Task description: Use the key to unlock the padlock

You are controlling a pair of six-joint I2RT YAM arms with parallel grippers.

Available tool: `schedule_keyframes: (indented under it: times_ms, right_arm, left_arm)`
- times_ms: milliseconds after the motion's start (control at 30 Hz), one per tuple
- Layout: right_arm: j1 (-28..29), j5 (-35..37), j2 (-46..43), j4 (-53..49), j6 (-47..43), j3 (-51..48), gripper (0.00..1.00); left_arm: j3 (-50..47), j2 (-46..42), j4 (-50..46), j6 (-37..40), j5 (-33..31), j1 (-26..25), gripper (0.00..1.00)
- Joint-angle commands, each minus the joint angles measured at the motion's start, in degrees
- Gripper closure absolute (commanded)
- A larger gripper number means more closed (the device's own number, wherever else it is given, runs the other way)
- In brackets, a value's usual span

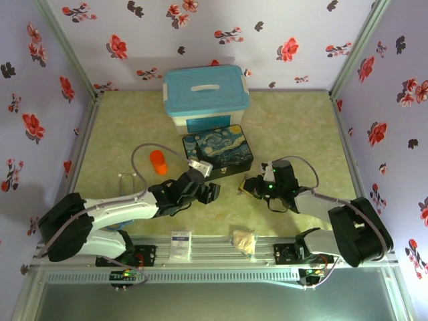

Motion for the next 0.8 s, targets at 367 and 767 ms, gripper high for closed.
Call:
schedule_keyframes:
  times_ms: [367, 767]
  right_arm:
    - [0.5, 1.5, 0.6, 4.4, -1.9, -7.4, 1.00]
    - [-0.2, 10.1, -8.7, -33.9, -10.7, 1.4, 0.86]
  left_arm:
    - [-0.6, 3.4, 2.7, -2.1, 0.0, -0.8, 0.35]
    - [0.7, 5.9, -2.6, -4.0, -5.4, -0.1, 0.29]
